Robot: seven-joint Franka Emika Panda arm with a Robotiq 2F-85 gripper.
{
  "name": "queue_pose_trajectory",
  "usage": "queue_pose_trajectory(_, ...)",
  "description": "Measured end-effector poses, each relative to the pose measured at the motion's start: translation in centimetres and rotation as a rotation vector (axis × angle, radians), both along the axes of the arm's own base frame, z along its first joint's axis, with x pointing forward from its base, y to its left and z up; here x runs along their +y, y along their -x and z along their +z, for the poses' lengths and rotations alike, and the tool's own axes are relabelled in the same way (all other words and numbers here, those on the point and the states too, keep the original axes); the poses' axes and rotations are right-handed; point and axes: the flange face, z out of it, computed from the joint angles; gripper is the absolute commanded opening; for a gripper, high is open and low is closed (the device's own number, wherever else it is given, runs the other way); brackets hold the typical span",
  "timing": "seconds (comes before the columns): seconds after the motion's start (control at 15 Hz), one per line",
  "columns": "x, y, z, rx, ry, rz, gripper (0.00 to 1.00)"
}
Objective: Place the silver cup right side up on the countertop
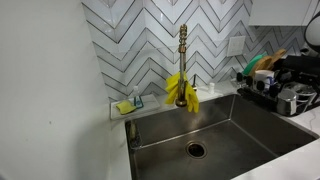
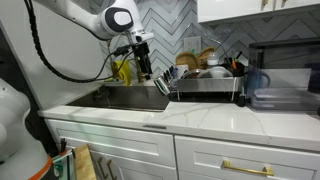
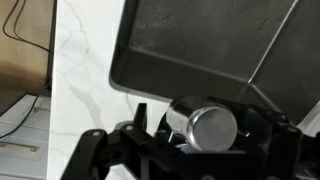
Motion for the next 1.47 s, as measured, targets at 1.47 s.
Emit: queue_pose_trajectory(1.47,0.1,-4.8,-2.8,0.006,0.068,0.064,0.96)
